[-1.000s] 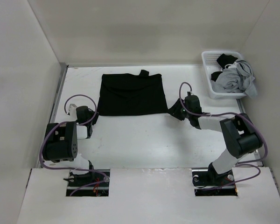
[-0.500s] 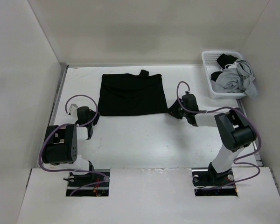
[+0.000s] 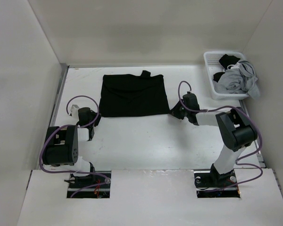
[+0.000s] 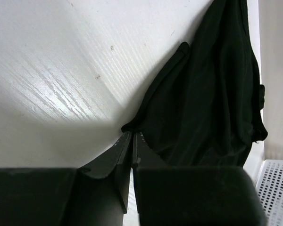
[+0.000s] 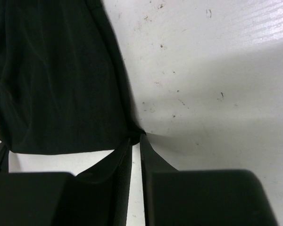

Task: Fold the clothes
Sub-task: Fold the tank top

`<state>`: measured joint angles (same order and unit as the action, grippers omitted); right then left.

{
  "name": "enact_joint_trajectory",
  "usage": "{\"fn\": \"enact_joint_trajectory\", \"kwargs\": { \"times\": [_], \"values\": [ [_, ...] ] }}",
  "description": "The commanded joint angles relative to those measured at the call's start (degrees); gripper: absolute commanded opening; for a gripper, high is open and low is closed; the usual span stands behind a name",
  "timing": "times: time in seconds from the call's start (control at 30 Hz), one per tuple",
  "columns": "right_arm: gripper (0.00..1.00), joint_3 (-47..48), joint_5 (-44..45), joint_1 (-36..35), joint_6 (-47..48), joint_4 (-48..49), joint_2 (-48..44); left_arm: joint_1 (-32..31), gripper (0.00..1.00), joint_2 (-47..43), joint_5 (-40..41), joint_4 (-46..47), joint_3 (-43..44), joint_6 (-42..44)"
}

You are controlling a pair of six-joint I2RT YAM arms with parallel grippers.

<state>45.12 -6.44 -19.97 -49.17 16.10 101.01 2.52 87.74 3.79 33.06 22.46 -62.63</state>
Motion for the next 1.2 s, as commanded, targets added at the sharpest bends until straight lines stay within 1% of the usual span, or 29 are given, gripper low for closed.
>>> {"fn": "enact_joint_trajectory", "kwargs": {
  "times": [0.0, 0.1, 0.17, 0.23, 0.3, 0.43, 0.57, 0.63, 0.67, 0.73, 0.77, 0.83, 0.93, 1.0, 1.1, 1.17],
  "values": [
    [0.13, 2.34, 0.29, -0.03, -0.66, -3.70, 1.38, -0.28, 0.02, -2.66, -0.45, 1.57, 0.13, -0.21],
    [0.05, 2.78, -0.77, 0.59, -1.19, -4.41, 1.82, -0.37, 0.02, -2.75, -0.45, 1.92, -0.05, -0.21],
    [0.02, 2.60, -0.60, 0.59, -1.46, -4.15, 1.73, -0.46, 0.02, -2.32, -0.45, 2.01, 0.04, -0.30],
    [0.00, 1.99, 0.19, 0.33, -1.63, -3.71, 1.12, -0.72, 0.02, -2.14, -0.54, 2.10, 0.13, -0.30],
    [0.00, 0.76, 1.51, 0.32, -1.46, -3.09, -0.46, -1.07, 0.02, -2.23, -0.89, 2.10, 0.13, -0.30],
    [0.00, -4.85, 3.71, -1.17, -0.05, -3.18, -7.83, -1.69, 0.02, -4.59, -1.42, 1.40, -1.18, -0.39],
    [0.00, -14.08, 4.50, -2.49, -0.66, -3.88, -17.67, -2.48, 0.02, -10.74, -1.86, -2.02, -4.08, 0.49],
    [0.00, -16.81, 3.81, -2.84, -0.93, -4.49, -20.49, -2.57, 0.02, -13.90, -1.51, -4.22, -5.58, 1.37],
    [0.01, -17.26, 3.28, -3.27, -0.67, -5.19, -21.03, -2.48, 0.02, -15.13, -1.51, -5.19, -6.37, 1.63],
    [0.11, -17.79, 3.89, -3.98, -0.14, -5.46, -21.56, -2.30, 0.02, -16.55, -1.59, -6.16, -7.34, 2.16],
    [0.21, -18.05, 4.41, -4.33, -0.14, -5.11, -21.73, -2.13, 0.02, -16.99, -1.86, -6.43, -7.86, 2.42],
    [0.35, -18.32, 5.11, -4.68, -0.49, -4.85, -22.26, -1.95, 0.02, -17.61, -2.03, -6.43, -8.92, 2.43],
    [0.40, -18.67, 6.87, -5.56, -0.75, -4.76, -22.79, -1.86, 0.02, -18.22, -2.39, -6.43, -10.06, 2.60],
    [0.41, -18.84, 7.93, -5.56, -1.02, -4.85, -22.18, -1.78, 0.02, -18.14, -2.56, -6.43, -10.33, 2.95],
    [0.40, -18.84, 8.46, -5.56, -1.54, -4.24, -20.60, -1.43, 0.02, -17.52, -3.35, -5.90, -10.50, 3.30],
    [0.35, -18.84, 8.98, -5.56, -1.98, -3.71, -20.15, -0.90, 0.02, -17.43, -3.97, -5.64, -10.50, 3.30]
  ]
}}
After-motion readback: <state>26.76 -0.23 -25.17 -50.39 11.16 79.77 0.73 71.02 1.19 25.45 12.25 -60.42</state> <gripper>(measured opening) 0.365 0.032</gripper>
